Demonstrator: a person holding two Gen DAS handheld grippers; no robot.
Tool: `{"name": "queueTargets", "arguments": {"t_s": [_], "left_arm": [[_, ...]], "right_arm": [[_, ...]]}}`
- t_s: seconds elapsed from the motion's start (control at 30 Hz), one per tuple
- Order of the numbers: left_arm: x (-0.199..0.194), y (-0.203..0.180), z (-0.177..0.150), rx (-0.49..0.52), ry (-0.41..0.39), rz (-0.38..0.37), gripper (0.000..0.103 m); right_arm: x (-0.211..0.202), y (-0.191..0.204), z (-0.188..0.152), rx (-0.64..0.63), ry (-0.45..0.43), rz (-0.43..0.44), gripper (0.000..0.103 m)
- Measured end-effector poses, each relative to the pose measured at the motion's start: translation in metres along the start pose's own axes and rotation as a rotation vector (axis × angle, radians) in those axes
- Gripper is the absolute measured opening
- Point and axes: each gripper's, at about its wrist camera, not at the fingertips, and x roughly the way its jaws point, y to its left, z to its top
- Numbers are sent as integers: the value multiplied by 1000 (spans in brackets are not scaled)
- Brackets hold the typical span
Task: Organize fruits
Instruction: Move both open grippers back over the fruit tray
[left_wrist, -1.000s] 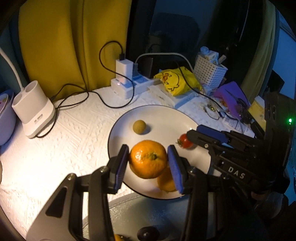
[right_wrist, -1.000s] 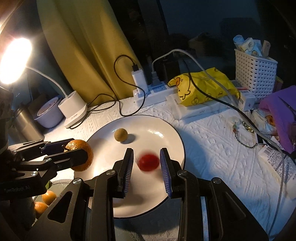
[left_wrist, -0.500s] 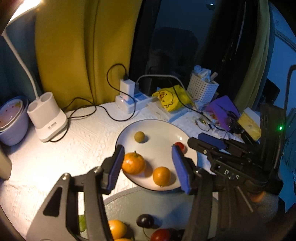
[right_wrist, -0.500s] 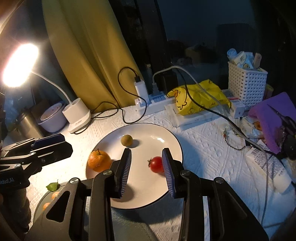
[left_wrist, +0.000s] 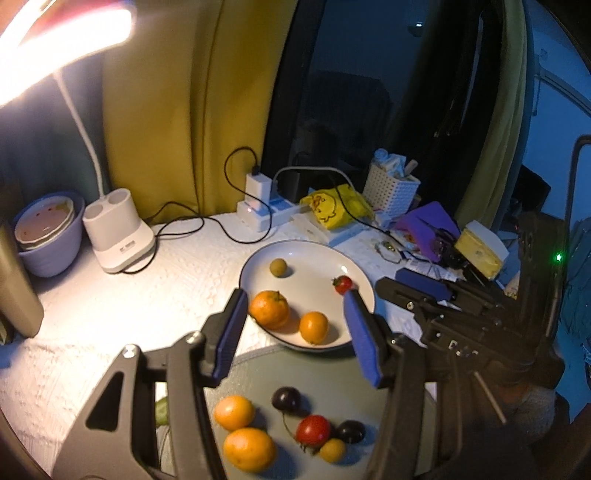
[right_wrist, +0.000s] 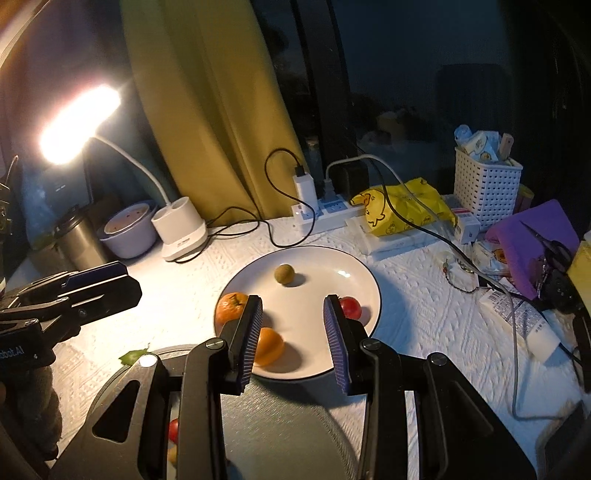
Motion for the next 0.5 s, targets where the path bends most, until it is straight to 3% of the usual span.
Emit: {"name": "queueTargets", "arguments": {"t_s": [0.5], "left_arm": [[-41, 1, -31, -9, -30, -4, 56]], "right_arm": [[-38, 29, -20, -44, -8, -2, 37]]}}
